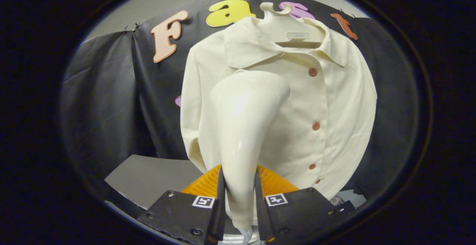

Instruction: Iron the clothes twice with a garment steamer, once on the left side and once on the right side.

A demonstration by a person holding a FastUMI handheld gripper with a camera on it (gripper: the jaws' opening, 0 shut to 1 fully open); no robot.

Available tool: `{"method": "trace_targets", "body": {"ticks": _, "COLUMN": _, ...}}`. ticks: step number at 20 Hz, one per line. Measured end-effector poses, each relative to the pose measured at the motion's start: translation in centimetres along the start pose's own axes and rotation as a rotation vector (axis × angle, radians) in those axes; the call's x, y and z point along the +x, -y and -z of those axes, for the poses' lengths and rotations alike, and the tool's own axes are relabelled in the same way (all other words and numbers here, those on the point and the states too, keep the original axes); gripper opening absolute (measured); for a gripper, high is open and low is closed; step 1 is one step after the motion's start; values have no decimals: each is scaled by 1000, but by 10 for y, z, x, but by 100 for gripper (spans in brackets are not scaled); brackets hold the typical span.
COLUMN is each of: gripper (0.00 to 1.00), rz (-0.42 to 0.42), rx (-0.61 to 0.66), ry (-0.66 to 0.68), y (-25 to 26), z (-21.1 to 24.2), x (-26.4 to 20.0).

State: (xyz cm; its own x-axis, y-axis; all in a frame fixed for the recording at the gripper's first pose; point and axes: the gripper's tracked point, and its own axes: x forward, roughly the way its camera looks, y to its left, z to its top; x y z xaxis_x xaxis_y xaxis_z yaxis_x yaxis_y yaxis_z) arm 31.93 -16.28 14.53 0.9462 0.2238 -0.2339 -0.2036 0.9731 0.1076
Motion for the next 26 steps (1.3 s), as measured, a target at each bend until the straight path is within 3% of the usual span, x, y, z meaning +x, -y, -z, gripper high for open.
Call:
{"method": "trace_targets", "body": {"ticks": 14, "gripper": 36, "rz": -4, "rx": 4, "ry": -131, "y": 13, "z": 84, "x": 7}}
{"method": "trace_targets", "body": {"ticks": 26, "gripper": 36, "rz": 22, "rx": 45, "ry": -268, "y": 30, "z": 187, "x": 10}}
